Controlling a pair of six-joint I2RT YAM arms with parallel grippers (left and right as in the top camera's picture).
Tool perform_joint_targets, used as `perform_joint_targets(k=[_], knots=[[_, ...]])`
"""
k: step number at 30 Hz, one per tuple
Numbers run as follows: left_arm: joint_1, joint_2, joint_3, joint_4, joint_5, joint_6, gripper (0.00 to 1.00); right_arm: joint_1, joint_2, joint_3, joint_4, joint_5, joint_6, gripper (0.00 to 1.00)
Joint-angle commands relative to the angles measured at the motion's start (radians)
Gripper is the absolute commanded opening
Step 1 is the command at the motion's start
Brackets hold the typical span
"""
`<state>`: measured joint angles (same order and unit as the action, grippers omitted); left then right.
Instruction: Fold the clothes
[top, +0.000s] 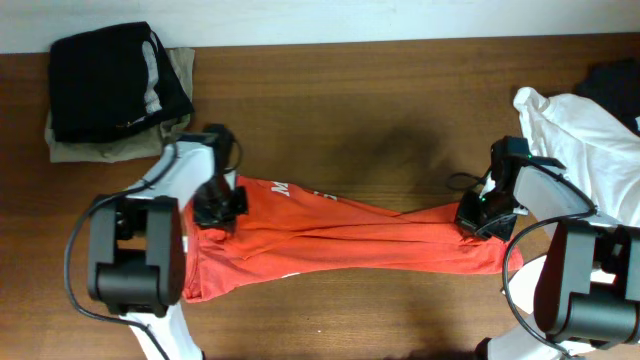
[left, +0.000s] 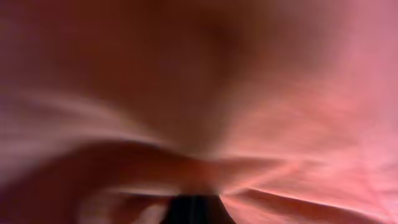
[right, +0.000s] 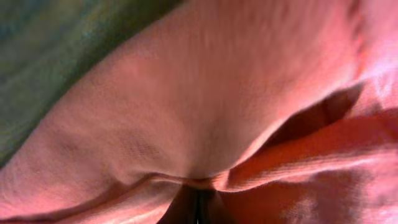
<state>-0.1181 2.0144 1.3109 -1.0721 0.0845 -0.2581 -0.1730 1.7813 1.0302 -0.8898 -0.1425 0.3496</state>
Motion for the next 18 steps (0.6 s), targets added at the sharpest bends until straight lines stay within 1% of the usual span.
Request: perform_joint_targets(k=[1, 6, 7, 10, 16, 18], knots=[[0.117, 0.031, -0.006, 0.006, -0.062, -0.018, 0.01, 0.010, -0.008, -0.006, 0.028, 0.023, 0.019, 0.04], [0.192, 0.031, -0.006, 0.010, -0.065, -0.022, 0.02, 0.010, -0.008, -0.006, 0.043, 0.022, 0.025, 0.04], [0.214, 0.031, -0.006, 0.010, -0.078, -0.041, 0.02, 0.010, -0.008, -0.006, 0.045, 0.020, 0.025, 0.05], [0.287, 0.031, -0.006, 0.011, -0.092, -0.044, 0.02, 0.010, -0.008, -0.006, 0.053, 0.013, 0.025, 0.07], [0.425, 0.030, -0.005, 0.009, -0.089, -0.043, 0.02, 0.024, -0.008, -0.006, 0.075, 0.011, 0.026, 0.04], [0.451, 0.018, 0.000, 0.005, -0.079, -0.043, 0.02, 0.023, -0.008, 0.000, 0.076, 0.011, 0.026, 0.04]])
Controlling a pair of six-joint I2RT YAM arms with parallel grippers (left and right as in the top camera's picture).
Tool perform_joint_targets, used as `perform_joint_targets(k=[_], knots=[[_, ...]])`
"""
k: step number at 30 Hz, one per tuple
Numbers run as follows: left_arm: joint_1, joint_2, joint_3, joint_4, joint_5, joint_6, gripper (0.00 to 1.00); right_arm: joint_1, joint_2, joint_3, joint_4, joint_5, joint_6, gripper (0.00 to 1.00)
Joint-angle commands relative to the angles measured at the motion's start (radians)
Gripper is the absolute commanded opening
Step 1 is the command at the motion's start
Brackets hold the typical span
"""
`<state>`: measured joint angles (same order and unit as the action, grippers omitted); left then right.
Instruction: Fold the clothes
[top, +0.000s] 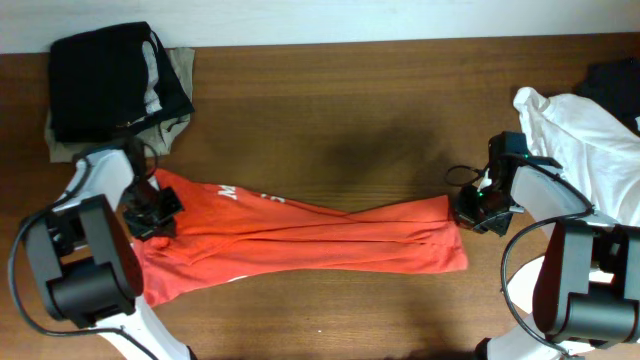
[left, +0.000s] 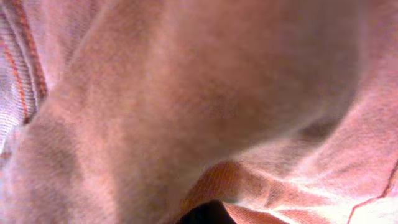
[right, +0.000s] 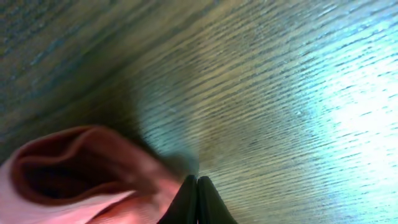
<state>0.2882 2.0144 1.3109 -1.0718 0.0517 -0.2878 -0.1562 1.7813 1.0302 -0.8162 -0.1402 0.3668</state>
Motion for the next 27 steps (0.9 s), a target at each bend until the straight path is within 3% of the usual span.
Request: perform_joint_targets(k=[1, 2, 6, 7, 8, 9, 10, 12, 19, 21, 24, 27], knots=[[0.045, 0.006, 0.006, 0.002, -0.047, -0.014, 0.02, 0.004, -0.008, 0.010, -0.003, 0.009, 0.008, 0.04], [0.044, -0.011, 0.018, -0.003, -0.046, -0.014, 0.06, 0.004, -0.010, 0.024, -0.014, 0.009, 0.008, 0.04], [0.022, -0.124, 0.085, -0.031, -0.036, -0.013, 0.35, 0.004, -0.032, 0.174, -0.165, 0.009, 0.008, 0.04], [0.012, -0.163, 0.095, -0.033, -0.032, -0.013, 0.43, 0.004, -0.037, 0.208, -0.199, 0.009, 0.008, 0.28], [0.004, -0.191, 0.098, -0.032, -0.029, -0.013, 0.58, 0.004, -0.042, 0.235, -0.227, 0.009, 0.008, 0.79], [-0.010, -0.237, 0.098, -0.032, -0.029, -0.013, 0.79, 0.004, -0.043, 0.265, -0.256, 0.010, 0.008, 0.99], [-0.018, -0.261, 0.098, -0.032, -0.029, -0.013, 0.87, 0.004, -0.043, 0.279, -0.268, 0.010, 0.008, 0.99], [-0.039, -0.318, 0.098, -0.037, -0.029, -0.013, 0.92, 0.003, -0.043, 0.281, -0.261, 0.029, 0.008, 0.99], [-0.136, -0.372, 0.098, -0.066, 0.083, -0.009, 0.93, 0.003, -0.040, 0.281, -0.232, 0.155, -0.019, 0.99], [-0.161, -0.372, 0.098, -0.065, 0.083, -0.009, 0.99, -0.004, -0.040, 0.281, -0.224, 0.154, -0.023, 0.99], [-0.187, -0.372, 0.098, -0.065, 0.083, -0.010, 0.99, -0.030, -0.035, 0.279, -0.216, 0.141, -0.050, 0.99], [-0.190, -0.371, 0.098, -0.065, 0.083, -0.010, 0.99, -0.056, -0.012, 0.268, -0.217, 0.007, -0.155, 0.99]])
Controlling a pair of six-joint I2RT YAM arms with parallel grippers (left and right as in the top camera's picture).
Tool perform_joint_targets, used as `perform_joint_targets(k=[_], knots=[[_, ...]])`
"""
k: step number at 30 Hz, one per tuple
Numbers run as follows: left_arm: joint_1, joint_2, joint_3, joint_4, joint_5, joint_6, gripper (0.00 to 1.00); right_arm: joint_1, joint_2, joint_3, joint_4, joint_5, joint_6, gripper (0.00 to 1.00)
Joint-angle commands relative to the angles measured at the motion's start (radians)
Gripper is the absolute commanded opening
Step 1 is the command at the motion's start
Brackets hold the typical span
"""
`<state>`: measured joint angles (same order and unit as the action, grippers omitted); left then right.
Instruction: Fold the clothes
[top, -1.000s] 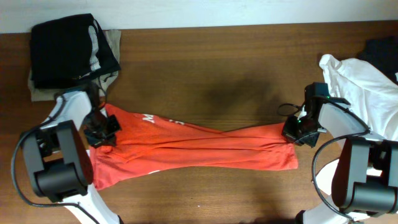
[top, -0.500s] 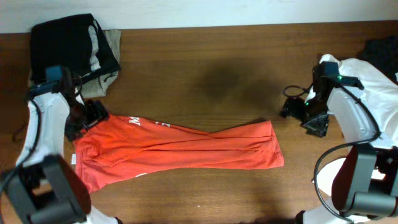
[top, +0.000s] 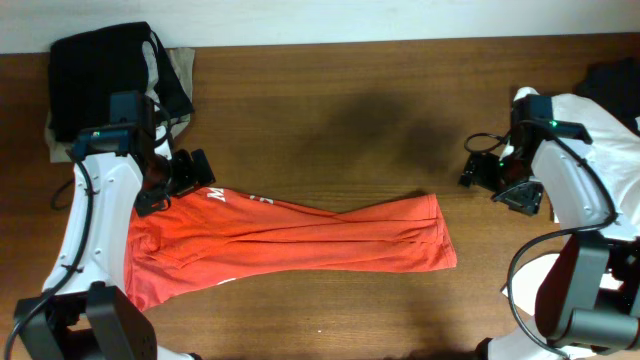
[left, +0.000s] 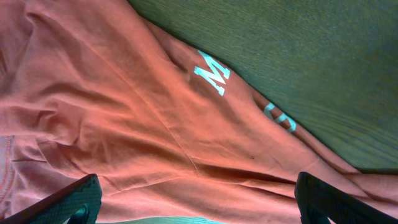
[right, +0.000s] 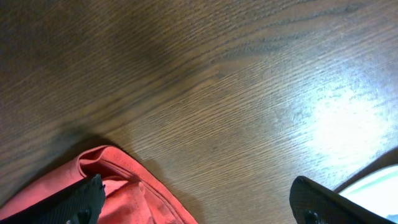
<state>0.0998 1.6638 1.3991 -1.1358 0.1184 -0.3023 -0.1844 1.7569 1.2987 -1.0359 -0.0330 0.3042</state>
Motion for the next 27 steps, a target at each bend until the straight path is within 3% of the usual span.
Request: perform_joint_targets(k=[1, 12, 18, 23, 27], knots=[[-0.002, -0.021, 0.010, 0.000, 0.017, 0.005, 0.99, -0.033, 0.019, -0.019, 0.000, -0.163, -0.143, 0.99], [-0.002, -0.021, 0.010, -0.001, 0.017, 0.005, 0.99, -0.033, 0.019, -0.234, 0.129, -0.307, -0.204, 0.99], [-0.002, -0.021, 0.010, 0.001, 0.017, 0.005, 0.99, -0.029, 0.019, -0.358, 0.252, -0.607, -0.290, 0.99], [-0.002, -0.021, 0.010, 0.001, 0.017, 0.005, 0.99, 0.034, 0.019, -0.422, 0.301, -0.623, -0.288, 1.00], [-0.002, -0.021, 0.010, 0.000, 0.017, 0.005, 0.99, 0.094, 0.019, -0.425, 0.327, -0.621, -0.207, 0.34]])
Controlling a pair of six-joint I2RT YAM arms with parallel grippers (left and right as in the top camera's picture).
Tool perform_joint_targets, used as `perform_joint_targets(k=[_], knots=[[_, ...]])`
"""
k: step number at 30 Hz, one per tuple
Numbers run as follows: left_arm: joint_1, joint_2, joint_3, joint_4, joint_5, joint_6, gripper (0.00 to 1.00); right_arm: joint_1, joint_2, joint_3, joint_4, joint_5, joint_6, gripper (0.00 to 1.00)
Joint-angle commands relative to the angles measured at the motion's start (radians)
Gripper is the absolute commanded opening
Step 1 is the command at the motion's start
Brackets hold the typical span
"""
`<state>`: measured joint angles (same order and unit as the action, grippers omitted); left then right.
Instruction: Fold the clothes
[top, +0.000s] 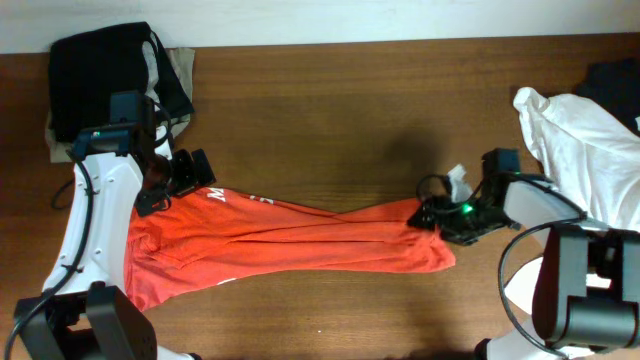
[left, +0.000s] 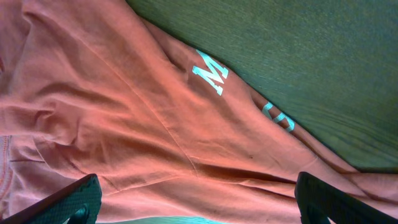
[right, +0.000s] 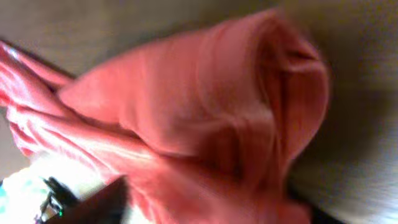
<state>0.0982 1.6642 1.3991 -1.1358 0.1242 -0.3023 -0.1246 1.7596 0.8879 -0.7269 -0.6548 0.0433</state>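
An orange shirt (top: 300, 245) with white letters lies stretched left to right across the wooden table (top: 330, 100). My left gripper (top: 180, 180) hovers open over its upper left part. In the left wrist view the left gripper (left: 196, 205) has its fingers wide apart above the shirt (left: 124, 112), with nothing between them. My right gripper (top: 432, 215) is low at the upper corner of the shirt's right end. The right wrist view is blurred; there the right gripper (right: 202, 205) is open, with bunched orange cloth (right: 205, 112) between its fingers.
A folded black garment on a khaki one (top: 110, 85) sits at the back left. A crumpled white garment (top: 580, 140) lies at the right edge, with a dark one (top: 615, 80) behind it. A small white scrap (top: 455, 180) lies near the right gripper.
My right gripper was raised to the right of the shirt, clear of it; now it is down at the shirt's right end with cloth between its open fingers. The left arm has not moved.
Both grippers were shut on the shirt's ends, holding it stretched. Then the shirt lay further left, still held. Then both grippers were open and raised, the shirt lying flat. Now the right one is back at the right end.
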Motion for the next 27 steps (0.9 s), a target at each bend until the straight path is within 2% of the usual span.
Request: perform_joint_targets(k=[1, 2, 6, 11, 14, 17, 22, 27], knots=[[0.000, -0.021, 0.010, -0.001, 0.011, 0.005, 0.99, 0.039, 0.016, -0.014, 0.029, 0.004, 0.075, 0.17], [0.000, -0.021, 0.010, -0.002, 0.011, 0.005, 0.99, 0.039, 0.016, -0.012, 0.033, 0.016, 0.085, 0.04], [0.000, -0.021, 0.010, -0.002, 0.011, 0.005, 0.99, 0.008, 0.012, 0.038, -0.008, 0.203, 0.169, 0.04], [0.000, -0.021, 0.010, -0.002, 0.011, 0.005, 0.99, -0.122, -0.013, 0.269, -0.283, 0.475, 0.175, 0.04], [0.000, -0.021, 0.010, -0.001, 0.011, 0.005, 0.99, -0.137, -0.029, 0.406, -0.415, 0.491, 0.175, 0.04], [0.000, -0.021, 0.010, 0.000, 0.011, 0.005, 0.99, -0.057, -0.050, 0.488, -0.491, 0.490, 0.175, 0.04], [0.000, -0.021, 0.010, 0.001, 0.010, 0.005, 0.99, 0.148, -0.055, 0.490, -0.489, 0.481, 0.208, 0.04], [0.000, -0.021, 0.010, -0.001, 0.011, 0.005, 0.99, 0.401, -0.051, 0.489, -0.395, 0.479, 0.351, 0.04]])
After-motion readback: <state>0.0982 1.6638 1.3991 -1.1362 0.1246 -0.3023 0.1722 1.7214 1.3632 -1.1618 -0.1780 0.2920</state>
